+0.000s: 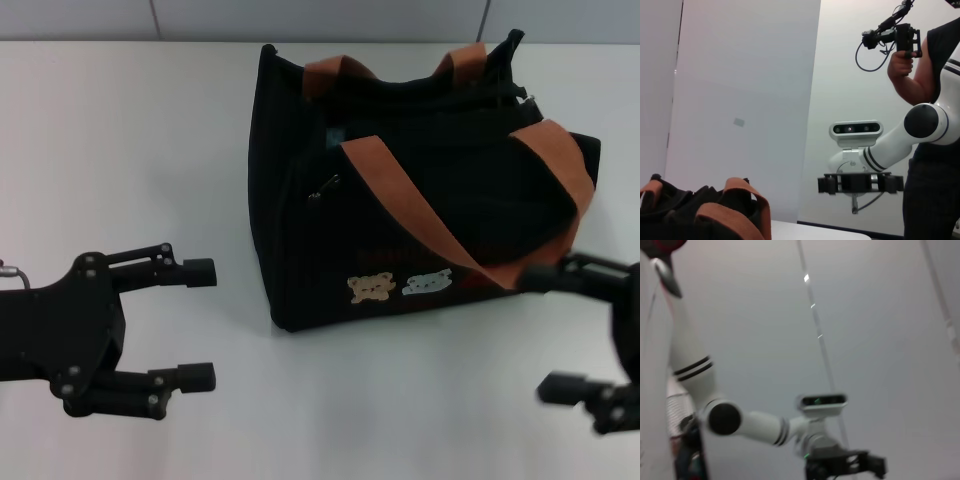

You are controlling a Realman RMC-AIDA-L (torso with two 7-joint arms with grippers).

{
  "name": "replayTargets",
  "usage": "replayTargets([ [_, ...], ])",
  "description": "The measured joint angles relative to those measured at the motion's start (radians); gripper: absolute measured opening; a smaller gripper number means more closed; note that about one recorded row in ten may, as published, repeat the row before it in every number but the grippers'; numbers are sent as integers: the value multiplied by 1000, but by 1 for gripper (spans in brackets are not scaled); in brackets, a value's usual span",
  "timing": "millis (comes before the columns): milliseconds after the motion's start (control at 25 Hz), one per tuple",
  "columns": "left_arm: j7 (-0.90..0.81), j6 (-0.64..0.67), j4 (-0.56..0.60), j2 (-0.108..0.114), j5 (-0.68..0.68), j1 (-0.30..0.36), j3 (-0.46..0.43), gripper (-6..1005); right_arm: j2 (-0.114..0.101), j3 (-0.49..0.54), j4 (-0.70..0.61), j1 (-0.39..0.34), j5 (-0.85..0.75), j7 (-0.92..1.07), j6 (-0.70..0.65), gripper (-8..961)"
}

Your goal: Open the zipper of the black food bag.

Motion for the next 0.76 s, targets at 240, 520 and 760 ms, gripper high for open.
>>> replayTargets([
  [240, -5, 3, 4, -10, 3, 4, 0, 846, 17, -12, -14, 26, -3, 1, 20, 839],
  [520, -3, 4, 4, -11, -2, 8, -8, 846, 21, -35, -18, 42, -5, 5, 20, 839],
  [760, 2, 7, 3, -14, -3, 10, -12, 846, 20, -35, -20, 43, -5, 11, 16, 839],
])
